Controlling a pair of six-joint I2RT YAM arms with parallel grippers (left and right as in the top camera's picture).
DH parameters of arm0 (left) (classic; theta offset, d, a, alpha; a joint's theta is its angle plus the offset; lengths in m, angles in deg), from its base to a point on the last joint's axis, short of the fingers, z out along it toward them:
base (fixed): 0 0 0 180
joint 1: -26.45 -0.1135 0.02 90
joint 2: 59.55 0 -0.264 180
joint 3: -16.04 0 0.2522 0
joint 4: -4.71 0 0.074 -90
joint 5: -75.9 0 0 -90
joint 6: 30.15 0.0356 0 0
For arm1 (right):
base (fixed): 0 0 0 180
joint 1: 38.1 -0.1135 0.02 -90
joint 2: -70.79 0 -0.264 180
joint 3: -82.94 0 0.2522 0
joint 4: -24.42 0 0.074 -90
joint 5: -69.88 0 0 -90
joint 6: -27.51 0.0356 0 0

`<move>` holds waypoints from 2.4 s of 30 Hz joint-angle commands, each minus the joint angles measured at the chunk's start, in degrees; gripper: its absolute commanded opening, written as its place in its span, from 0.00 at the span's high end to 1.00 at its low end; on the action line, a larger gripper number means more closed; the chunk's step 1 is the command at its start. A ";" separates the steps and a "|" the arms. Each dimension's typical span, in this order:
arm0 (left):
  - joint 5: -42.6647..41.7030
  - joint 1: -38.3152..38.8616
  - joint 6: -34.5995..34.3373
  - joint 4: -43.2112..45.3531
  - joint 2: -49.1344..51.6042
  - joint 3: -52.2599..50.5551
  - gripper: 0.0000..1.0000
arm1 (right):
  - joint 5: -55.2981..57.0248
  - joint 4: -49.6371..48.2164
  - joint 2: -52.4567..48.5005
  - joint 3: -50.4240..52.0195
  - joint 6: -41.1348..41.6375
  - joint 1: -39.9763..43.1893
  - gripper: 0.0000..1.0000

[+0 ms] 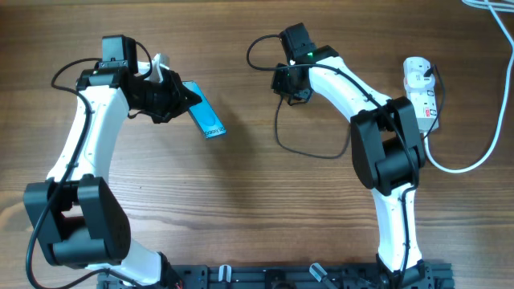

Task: Plug charger to phone and switch on socket

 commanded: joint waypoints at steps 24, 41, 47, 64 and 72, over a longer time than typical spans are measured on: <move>-1.18 -0.28 1.16 -1.33 -0.37 0.35 0.96 | 10.91 18.25 1.16 5.57 -9.62 -3.17 0.96; -1.16 -0.28 1.18 -1.57 -0.37 0.35 0.96 | 8.00 14.08 1.40 13.62 -11.93 -3.17 0.96; -1.14 -0.31 1.18 -1.53 -0.37 0.37 0.96 | 4.50 12.81 9.49 13.64 -17.88 -3.17 0.96; -1.18 -0.31 7.19 -2.99 -0.37 0.35 0.96 | -21.68 6.80 54.21 31.69 -24.15 -3.17 0.96; -21.07 -0.31 14.69 0.35 -0.39 0.39 0.96 | -54.80 -10.62 57.46 46.84 -22.91 -3.19 0.96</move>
